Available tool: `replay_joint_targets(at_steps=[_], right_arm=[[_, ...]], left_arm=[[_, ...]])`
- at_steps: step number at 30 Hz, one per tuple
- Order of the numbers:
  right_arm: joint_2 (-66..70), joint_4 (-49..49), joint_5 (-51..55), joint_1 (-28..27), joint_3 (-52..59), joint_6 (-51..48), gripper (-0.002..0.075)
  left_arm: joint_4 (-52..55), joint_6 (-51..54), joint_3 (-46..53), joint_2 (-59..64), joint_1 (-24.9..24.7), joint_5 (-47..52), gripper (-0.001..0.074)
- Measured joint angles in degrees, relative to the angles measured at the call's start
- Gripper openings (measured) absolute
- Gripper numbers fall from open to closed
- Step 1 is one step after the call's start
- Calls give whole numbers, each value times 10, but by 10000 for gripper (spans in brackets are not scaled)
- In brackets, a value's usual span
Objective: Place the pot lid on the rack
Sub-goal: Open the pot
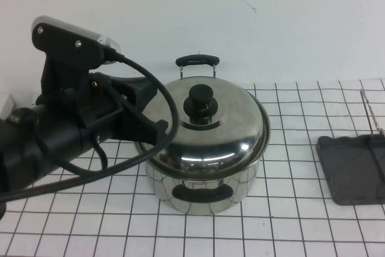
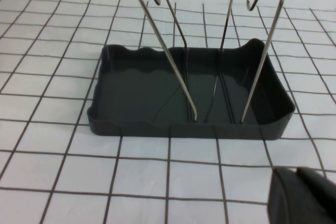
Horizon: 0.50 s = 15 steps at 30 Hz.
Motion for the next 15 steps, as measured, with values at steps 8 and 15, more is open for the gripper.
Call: replay_joint_targets(at_steps=[8,15], right_arm=[[0,0,0,0,0,0,-3],[0,0,0,0,0,0,-3]], left_arm=[[677,-715,0,7,0,22,261],[1069,-1104,11,42,0,-55,467]])
